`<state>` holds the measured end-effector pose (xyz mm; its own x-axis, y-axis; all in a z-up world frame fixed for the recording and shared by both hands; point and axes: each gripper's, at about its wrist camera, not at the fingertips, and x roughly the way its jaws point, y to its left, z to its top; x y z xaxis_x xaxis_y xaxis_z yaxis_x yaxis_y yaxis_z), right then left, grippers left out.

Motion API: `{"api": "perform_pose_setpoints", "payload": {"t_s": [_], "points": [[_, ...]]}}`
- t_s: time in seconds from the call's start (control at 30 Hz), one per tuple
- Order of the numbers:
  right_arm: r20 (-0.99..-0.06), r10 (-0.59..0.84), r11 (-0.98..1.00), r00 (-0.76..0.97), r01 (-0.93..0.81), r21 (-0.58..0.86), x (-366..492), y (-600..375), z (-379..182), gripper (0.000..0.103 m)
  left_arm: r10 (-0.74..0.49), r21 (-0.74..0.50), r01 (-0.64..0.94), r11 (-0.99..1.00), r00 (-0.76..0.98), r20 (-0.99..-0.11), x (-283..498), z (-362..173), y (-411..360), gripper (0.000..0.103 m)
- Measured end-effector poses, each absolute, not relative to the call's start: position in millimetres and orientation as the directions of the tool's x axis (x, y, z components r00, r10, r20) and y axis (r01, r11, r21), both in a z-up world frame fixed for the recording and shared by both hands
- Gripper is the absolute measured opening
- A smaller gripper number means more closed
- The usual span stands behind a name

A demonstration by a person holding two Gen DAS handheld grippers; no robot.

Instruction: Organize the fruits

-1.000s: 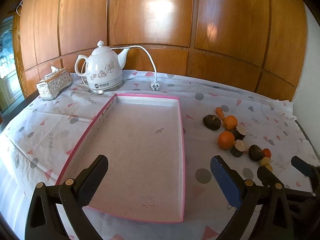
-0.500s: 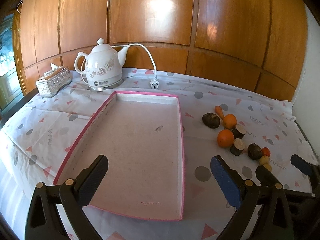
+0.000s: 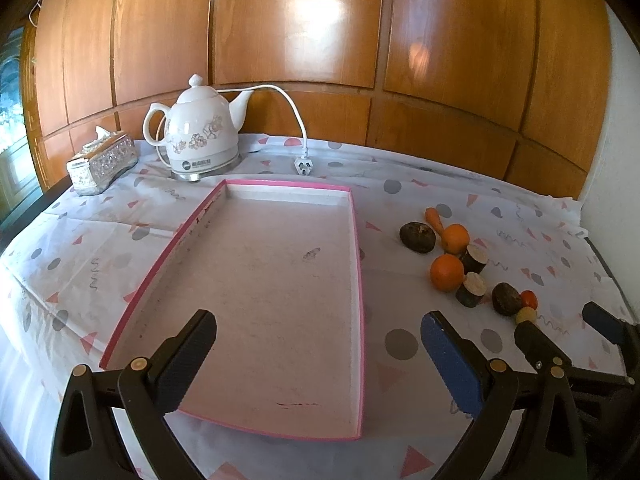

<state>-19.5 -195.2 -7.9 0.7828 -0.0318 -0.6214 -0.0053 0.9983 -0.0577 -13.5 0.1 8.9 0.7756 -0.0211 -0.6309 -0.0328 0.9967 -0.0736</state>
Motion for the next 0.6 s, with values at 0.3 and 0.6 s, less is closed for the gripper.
{"api": "perform_pose_setpoints", "payload": {"t_s": [0.3,0.6], "points": [[-0.642,-0.015,1.000,0.767,-0.003,-0.028,-17,-206,-13,0.101,-0.047,-0.062,0.009,0.998,0.764,-0.643,-10,4,-10,0.103],[-0.687,0.030,1.000,0.726,-0.026,0.017,-7,-226,-19,0.101,-0.088,-0.040,0.081,0.996,0.750,-0.655,-1,3,-25,0.103]]}}
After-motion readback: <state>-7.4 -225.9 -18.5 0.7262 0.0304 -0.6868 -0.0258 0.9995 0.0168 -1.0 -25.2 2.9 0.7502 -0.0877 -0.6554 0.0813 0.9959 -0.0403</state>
